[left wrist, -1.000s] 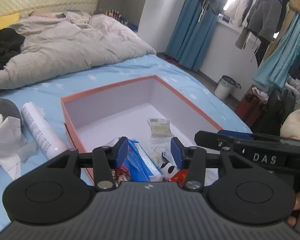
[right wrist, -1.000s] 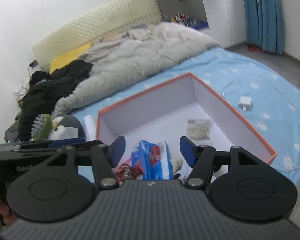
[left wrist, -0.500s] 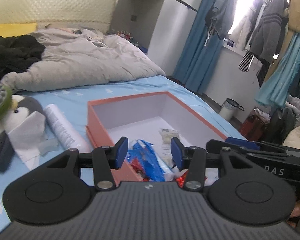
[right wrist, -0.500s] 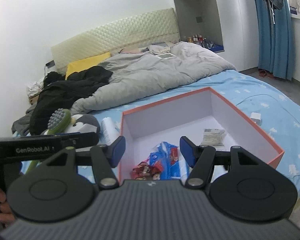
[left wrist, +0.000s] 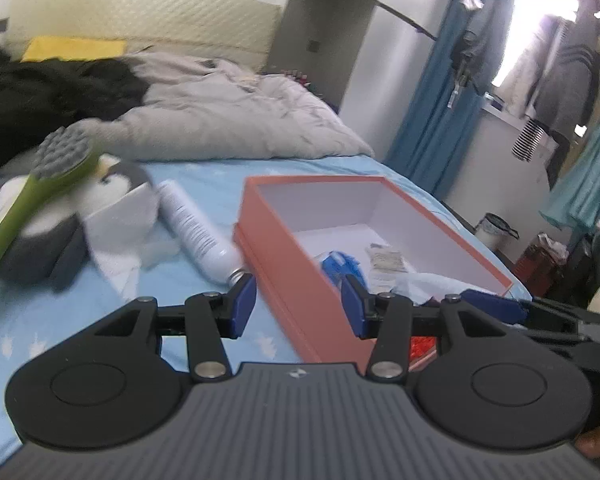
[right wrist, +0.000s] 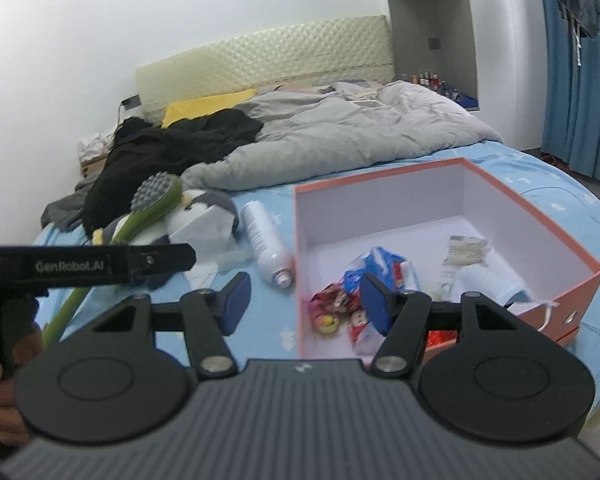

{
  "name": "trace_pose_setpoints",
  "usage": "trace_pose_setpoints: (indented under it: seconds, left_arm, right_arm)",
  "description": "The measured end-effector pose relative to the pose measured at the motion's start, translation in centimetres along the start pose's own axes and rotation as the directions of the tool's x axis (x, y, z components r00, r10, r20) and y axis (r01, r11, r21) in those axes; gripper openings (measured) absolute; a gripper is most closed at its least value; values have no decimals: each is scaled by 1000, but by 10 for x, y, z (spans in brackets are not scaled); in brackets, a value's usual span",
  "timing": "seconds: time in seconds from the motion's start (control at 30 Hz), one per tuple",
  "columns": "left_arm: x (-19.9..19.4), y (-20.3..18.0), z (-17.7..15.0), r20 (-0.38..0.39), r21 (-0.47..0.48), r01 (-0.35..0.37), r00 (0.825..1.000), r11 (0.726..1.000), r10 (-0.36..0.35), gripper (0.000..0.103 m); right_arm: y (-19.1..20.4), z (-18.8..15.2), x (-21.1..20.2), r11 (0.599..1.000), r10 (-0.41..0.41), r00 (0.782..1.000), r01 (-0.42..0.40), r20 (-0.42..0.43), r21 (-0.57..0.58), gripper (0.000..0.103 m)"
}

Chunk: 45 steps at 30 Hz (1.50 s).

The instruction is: Organize soft objects

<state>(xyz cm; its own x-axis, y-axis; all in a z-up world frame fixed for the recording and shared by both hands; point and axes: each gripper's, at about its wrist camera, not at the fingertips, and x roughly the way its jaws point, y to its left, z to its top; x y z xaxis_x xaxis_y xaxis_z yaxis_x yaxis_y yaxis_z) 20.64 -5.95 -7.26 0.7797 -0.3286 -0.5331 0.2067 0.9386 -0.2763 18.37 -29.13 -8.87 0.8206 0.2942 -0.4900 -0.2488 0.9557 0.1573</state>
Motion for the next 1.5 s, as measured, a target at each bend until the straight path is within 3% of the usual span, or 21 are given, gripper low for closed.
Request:
trace_pose_setpoints:
  seconds: [0.2, 0.5, 0.8, 0.93, 1.27, 1.4, 1.5]
  left_arm:
    - [-20, 30, -22, -7, -81, -34, 999, 996, 33, 53]
    - [-43, 51, -56, -34, -120, -103, 994, 987, 100, 53]
    - [-50, 91, -95, -109, -224, -175, 982, 959, 154, 53]
    - [-35, 113, -98, -120, -260, -214, 975, 941, 189, 53]
    - [28, 164, -78, -109, -337, -226, 974, 914, 201, 53]
    - [55, 180, -69, -111, -357, -229, 973, 906, 202, 53]
    - [76, 192, -64, -108, -367, -223, 975, 903, 196, 53]
  right_arm:
    - [24, -21, -5, 999, 22, 1000, -22, -16, -25, 63]
    - [55, -50, -4, 997, 76, 994, -79, -77, -27, 63]
    - [76, -72, 5, 993, 98, 986, -105, -135, -48, 63]
    - [80, -73, 19, 993, 91, 986, -101, -140, -67, 63]
    - [92, -59, 85, 990, 97, 984, -111, -150, -86, 62]
    - [97, -49, 115, 989, 110, 984, -123, -139, -86, 59]
    - [97, -36, 144, 991, 114, 982, -122, -151, -48, 50]
